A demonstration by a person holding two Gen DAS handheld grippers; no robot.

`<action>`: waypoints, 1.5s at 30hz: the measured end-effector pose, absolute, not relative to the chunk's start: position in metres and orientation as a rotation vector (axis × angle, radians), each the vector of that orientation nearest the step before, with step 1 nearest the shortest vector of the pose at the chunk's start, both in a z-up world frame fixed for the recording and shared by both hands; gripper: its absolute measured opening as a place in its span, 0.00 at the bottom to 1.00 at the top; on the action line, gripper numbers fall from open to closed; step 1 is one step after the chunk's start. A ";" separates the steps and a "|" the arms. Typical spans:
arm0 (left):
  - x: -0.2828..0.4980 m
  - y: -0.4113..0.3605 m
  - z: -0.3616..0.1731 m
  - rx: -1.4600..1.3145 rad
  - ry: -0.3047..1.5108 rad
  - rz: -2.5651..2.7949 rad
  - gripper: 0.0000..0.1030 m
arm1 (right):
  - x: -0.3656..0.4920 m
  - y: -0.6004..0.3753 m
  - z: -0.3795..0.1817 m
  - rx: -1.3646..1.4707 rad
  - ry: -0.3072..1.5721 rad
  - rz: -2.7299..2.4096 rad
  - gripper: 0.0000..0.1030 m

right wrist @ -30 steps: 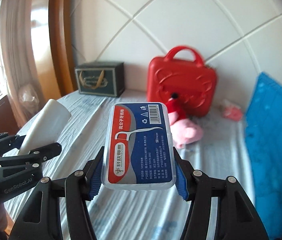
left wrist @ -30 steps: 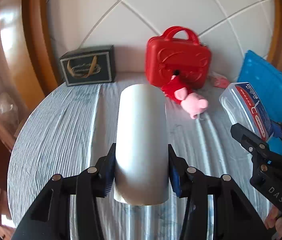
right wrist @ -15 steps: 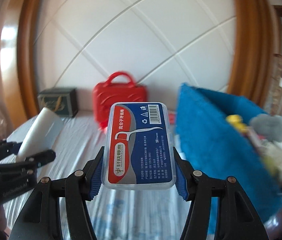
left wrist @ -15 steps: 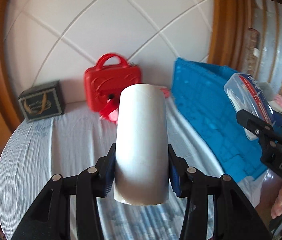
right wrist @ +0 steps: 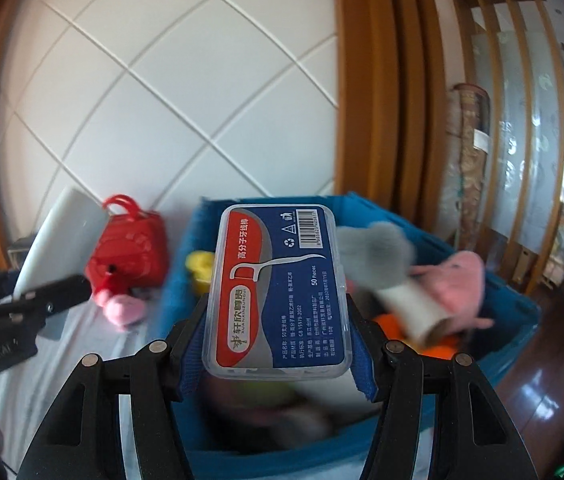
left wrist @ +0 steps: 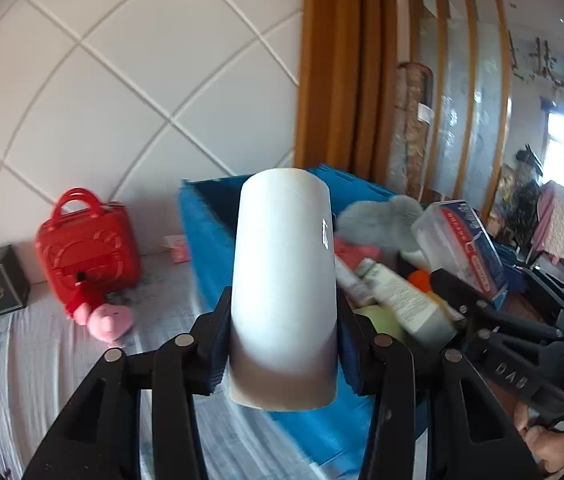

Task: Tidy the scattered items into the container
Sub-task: 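Carry the paper roll and floss box into the blue crate and open both tools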

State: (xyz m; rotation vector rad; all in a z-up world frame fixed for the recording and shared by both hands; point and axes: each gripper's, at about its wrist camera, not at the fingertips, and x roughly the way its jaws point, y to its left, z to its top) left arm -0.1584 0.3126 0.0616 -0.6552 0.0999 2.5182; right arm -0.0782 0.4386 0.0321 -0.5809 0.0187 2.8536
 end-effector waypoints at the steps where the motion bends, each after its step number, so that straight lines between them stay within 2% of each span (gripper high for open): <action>1: -0.160 0.330 0.060 -0.672 0.110 2.514 0.43 | -0.073 0.454 0.028 -0.590 0.015 2.854 0.57; 9: -0.178 0.408 0.030 -0.924 0.213 2.485 0.43 | -0.098 0.529 -0.006 -0.782 0.044 2.879 0.57; 17: -0.176 0.418 0.030 -0.980 0.242 2.530 0.44 | -0.106 0.545 -0.029 -0.902 0.102 2.901 0.58; 19: -0.175 0.418 0.032 -0.974 0.255 2.541 0.48 | -0.105 0.548 -0.029 -0.902 0.107 2.908 0.59; 21: -0.173 0.419 0.033 -0.966 0.274 2.543 0.60 | -0.105 0.549 -0.029 -0.897 0.100 2.912 0.63; 24: -0.170 0.420 0.034 -0.941 0.296 2.558 0.68 | -0.102 0.551 -0.027 -0.882 0.109 2.926 0.75; 28: -0.168 0.413 0.038 -0.927 0.273 2.563 0.68 | -0.094 0.552 -0.021 -0.867 0.125 2.936 0.88; 30: -0.166 0.407 0.041 -0.916 0.256 2.568 0.68 | -0.090 0.552 -0.019 -0.861 0.131 2.937 1.00; 40: -0.143 0.381 0.060 -0.815 0.240 2.585 0.72 | -0.057 0.549 0.002 -0.761 0.123 2.926 1.00; 45: -0.138 0.344 0.070 -0.753 0.173 2.603 0.75 | -0.048 0.530 0.016 -0.713 0.126 2.939 1.00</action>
